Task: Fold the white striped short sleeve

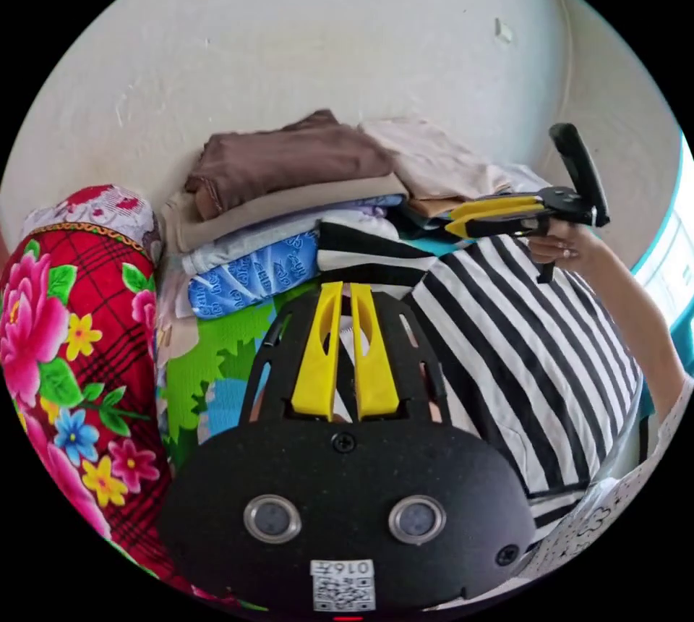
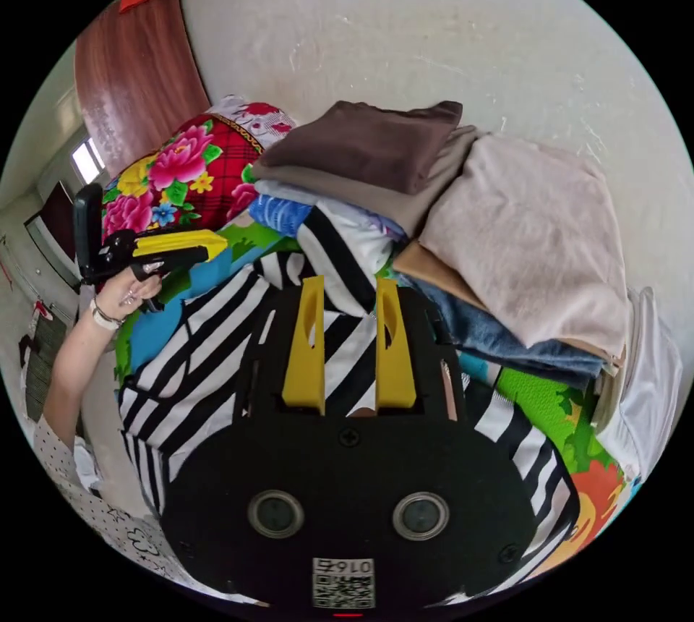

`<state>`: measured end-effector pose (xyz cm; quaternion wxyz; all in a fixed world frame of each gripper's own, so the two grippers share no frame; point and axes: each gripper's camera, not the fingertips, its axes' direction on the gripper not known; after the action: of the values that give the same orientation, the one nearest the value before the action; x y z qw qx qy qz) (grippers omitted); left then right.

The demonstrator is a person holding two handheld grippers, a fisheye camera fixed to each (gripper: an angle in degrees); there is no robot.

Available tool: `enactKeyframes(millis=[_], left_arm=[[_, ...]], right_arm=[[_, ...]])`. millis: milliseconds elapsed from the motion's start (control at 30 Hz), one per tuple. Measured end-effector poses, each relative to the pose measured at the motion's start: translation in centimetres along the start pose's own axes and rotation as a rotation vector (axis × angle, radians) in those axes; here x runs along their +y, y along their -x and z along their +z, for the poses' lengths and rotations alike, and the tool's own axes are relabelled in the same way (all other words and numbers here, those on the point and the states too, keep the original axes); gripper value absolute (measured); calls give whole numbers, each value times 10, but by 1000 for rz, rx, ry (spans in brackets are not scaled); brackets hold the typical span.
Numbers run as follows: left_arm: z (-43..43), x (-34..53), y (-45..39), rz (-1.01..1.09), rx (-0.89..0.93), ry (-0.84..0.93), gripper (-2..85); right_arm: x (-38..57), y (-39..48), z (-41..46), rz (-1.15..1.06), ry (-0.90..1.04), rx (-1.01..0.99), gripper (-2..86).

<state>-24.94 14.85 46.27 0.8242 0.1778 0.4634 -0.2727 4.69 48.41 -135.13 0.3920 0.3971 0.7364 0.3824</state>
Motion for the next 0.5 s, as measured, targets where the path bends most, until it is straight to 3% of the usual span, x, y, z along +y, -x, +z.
enactKeyframes(millis=[200,333,500], left_arm=[[92,-60,39,-134,164,62,55],[129,-77,34,-156,81,91,37],[121,-78,9,34,1,-45,-5]], right_arm=[[-26,-36,115,-47,147,11,110],[-27,-53,164,-38,165,14,41],[-18,-59,196,-83,158,52,5]])
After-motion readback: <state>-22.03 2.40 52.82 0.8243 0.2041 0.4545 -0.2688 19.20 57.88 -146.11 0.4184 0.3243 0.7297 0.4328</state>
